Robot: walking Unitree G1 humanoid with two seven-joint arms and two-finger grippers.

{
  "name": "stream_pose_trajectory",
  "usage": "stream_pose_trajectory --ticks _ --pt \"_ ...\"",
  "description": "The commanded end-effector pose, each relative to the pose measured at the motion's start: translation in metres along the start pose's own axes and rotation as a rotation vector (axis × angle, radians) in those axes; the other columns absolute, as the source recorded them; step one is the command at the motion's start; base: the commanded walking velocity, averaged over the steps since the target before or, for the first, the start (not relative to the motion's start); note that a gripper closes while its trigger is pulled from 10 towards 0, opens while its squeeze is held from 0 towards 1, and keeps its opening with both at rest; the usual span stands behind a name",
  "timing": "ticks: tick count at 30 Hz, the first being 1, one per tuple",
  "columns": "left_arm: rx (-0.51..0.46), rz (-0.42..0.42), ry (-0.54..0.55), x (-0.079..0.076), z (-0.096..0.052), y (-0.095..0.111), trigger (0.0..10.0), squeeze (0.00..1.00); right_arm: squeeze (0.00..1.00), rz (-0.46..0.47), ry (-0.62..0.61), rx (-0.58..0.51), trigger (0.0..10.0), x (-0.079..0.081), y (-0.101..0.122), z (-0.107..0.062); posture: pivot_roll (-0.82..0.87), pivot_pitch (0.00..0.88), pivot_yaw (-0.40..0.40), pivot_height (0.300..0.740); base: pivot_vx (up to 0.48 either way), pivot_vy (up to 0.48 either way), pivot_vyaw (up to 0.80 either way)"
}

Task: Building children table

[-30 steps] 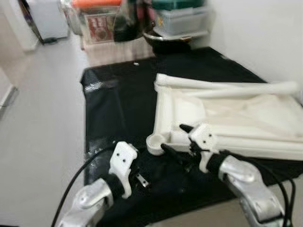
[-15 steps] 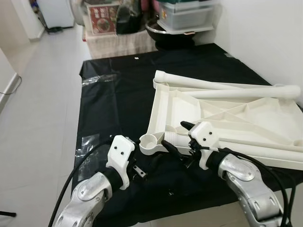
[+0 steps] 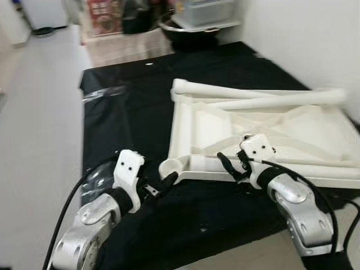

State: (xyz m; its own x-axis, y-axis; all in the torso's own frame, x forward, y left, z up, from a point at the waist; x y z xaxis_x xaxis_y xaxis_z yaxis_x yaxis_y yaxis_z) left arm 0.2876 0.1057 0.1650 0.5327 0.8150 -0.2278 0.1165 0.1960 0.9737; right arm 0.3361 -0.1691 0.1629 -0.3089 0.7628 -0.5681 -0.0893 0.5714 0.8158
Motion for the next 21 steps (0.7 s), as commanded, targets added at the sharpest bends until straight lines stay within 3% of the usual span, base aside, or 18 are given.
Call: stream_pose_trajectory --ticks 1,4,14,21 --pt "-0.009 0.001 0.040 0.009 -0.004 -0.001 10.0 0.00 0.00 0.018 0.012 -0.033 10.0 0.005 0.005 0.000 -0.06 0.094 -0.020 0.740 0.000 0.000 0.00" --pt "-0.010 -0.026 0.015 0.003 -0.007 -0.001 10.0 0.00 0.00 0.032 0.040 -0.071 10.0 0.014 0.012 0.001 -0.05 0.092 -0.023 0.740 0.000 -0.310 0.00" --pt "0.016 -0.098 -0.028 -0.009 -0.006 -0.009 10.0 0.00 0.00 0.050 0.066 -0.121 10.0 0.017 0.021 0.000 -0.06 0.094 -0.018 0.740 0.000 -0.460 0.00" --pt "0.030 -0.137 -0.007 -0.011 -0.002 -0.012 10.0 0.00 0.00 0.054 0.095 -0.160 10.0 0.022 0.029 -0.002 -0.06 0.096 -0.014 0.740 0.000 0.000 0.00"
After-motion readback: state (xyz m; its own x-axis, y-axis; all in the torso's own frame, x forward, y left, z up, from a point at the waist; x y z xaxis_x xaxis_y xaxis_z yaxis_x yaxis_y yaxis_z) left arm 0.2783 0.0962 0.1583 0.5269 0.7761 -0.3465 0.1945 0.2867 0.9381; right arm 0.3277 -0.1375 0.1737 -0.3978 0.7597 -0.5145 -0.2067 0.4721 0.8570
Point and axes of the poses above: a point about 5 cm out from each wrist's last joint towards the gripper, its own z axis pointing out of the wrist towards the gripper, its own y axis along the axis of the wrist's last joint, x = y × z, the point moved 4 cm from there along z, pointing out of the wrist towards the gripper, and after that the axes turned 13 degrees about -z, right-handed, at the moved point
